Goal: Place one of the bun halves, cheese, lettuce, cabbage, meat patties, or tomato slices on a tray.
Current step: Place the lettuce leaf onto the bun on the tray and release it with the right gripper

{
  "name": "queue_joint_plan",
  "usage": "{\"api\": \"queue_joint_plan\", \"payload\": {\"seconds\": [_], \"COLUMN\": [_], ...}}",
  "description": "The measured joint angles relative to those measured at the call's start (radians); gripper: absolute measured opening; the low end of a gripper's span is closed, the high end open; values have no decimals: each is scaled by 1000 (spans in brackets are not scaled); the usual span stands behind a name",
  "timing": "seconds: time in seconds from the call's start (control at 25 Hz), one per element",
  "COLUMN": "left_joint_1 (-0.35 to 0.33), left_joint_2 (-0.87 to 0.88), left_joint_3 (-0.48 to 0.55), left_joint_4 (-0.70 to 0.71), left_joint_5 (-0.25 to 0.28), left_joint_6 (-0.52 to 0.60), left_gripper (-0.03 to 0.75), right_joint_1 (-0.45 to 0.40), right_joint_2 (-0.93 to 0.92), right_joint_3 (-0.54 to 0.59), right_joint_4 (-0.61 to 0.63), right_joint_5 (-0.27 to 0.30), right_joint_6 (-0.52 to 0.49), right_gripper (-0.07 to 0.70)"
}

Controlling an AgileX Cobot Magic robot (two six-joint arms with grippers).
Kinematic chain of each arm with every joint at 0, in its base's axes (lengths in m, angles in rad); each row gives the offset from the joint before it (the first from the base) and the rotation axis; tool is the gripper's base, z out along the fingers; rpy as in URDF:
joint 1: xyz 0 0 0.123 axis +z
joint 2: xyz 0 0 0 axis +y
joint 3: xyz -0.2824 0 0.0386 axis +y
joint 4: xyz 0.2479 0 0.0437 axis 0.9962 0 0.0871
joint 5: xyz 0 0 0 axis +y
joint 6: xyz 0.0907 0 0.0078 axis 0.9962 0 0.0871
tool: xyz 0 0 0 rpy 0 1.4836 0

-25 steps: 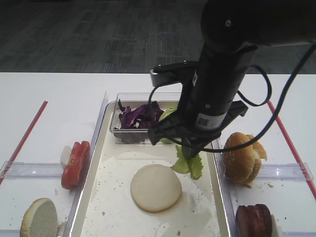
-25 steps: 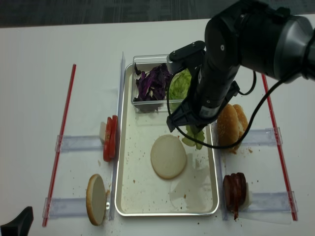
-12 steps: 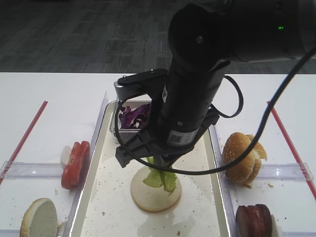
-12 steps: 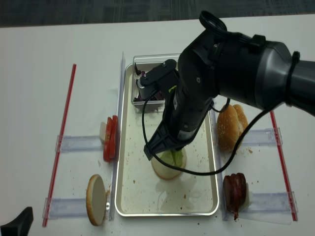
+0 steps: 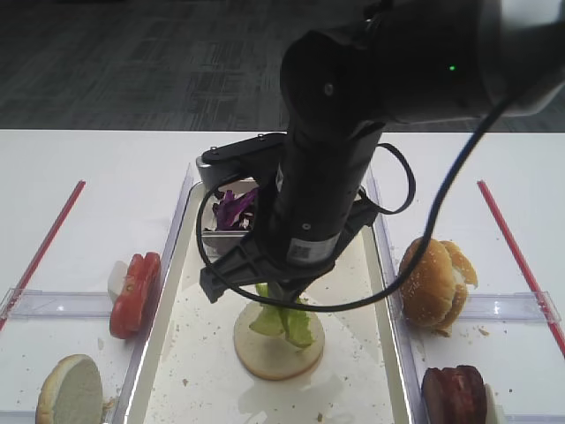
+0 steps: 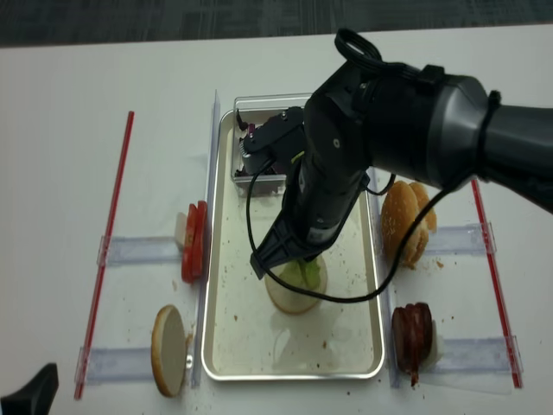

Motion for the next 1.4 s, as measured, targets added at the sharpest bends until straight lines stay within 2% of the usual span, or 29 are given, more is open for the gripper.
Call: {"api": "queue_joint_plan", "payload": {"seconds": [0.32, 0.72, 0.76, 0.84, 0.96, 1.04, 1.16, 1.4], "left_joint_1": [0, 0, 0, 0, 0, 0, 0, 0], "left_joint_2": [0, 0, 0, 0, 0, 0, 0, 0], "left_joint_3": [0, 0, 0, 0, 0, 0, 0, 0], "left_joint_4": [0, 0, 0, 0, 0, 0, 0, 0], "left_joint_5": [0, 0, 0, 0, 0, 0, 0, 0], "left_joint_6": [0, 0, 0, 0, 0, 0, 0, 0], "left_gripper": [554, 554, 554, 554, 554, 554, 554, 554], "right_joint_1": [0, 0, 0, 0, 0, 0, 0, 0], "right_joint_2": [61, 75, 75, 77, 77, 77, 77, 77], "right_joint_3": [-119, -125, -125, -125, -125, -125, -125, -125], "right_joint_4": [-18, -19, -21, -21, -23, -30, -33, -34], "right_joint_5": [42, 72, 74, 78, 78, 78, 78, 76], "right_joint_6": [0, -12, -14, -16, -16, -16, -14, -13], "right_gripper": [45, 57, 81, 187, 518, 625, 677, 689]}}
